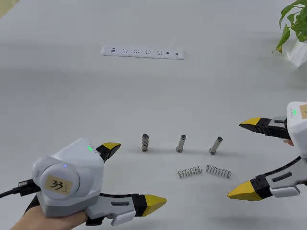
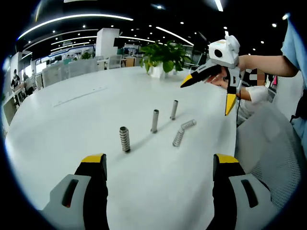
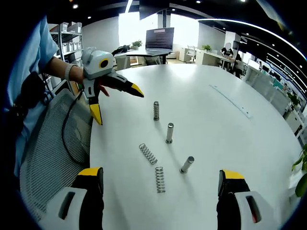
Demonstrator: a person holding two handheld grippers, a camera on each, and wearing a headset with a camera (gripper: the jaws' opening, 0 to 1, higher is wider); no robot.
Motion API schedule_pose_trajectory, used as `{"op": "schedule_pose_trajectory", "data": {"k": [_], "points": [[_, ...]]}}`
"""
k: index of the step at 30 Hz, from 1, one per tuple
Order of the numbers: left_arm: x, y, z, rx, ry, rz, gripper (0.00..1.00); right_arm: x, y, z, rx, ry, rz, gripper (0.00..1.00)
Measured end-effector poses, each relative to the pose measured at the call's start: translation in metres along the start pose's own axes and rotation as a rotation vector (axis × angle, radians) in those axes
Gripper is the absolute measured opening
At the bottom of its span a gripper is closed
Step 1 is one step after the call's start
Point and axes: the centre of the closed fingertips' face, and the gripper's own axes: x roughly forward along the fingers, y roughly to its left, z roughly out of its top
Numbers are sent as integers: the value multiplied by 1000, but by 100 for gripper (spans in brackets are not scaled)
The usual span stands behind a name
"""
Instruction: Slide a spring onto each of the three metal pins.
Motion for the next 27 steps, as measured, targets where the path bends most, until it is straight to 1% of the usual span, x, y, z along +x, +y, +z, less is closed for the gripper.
{"op": "schedule_pose_trajectory", "data": {"k": [5,8,9,10,16,17,19,27], "points": [[2,-1,-1,2,5,-9,90,-8,2,-10,42,-8,-24,99],[2,-2,-1,4,8,-15,90,-15,0,-16,81,-26,-46,99],[2,-2,-1,5,12,-19,89,-18,0,-19,99,-26,-53,99],[3,-3,-2,7,15,-20,89,-20,-1,-21,99,-26,-57,99],[8,-4,-2,7,18,-30,89,-32,-3,-37,152,-28,-98,99],[9,-5,-2,7,18,-32,89,-35,-3,-40,170,-33,-108,99],[10,-5,-2,8,21,-36,89,-40,-3,-46,184,-41,-121,99],[14,-9,-5,8,31,-51,89,-54,2,-71,240,-26,-162,99]]}}
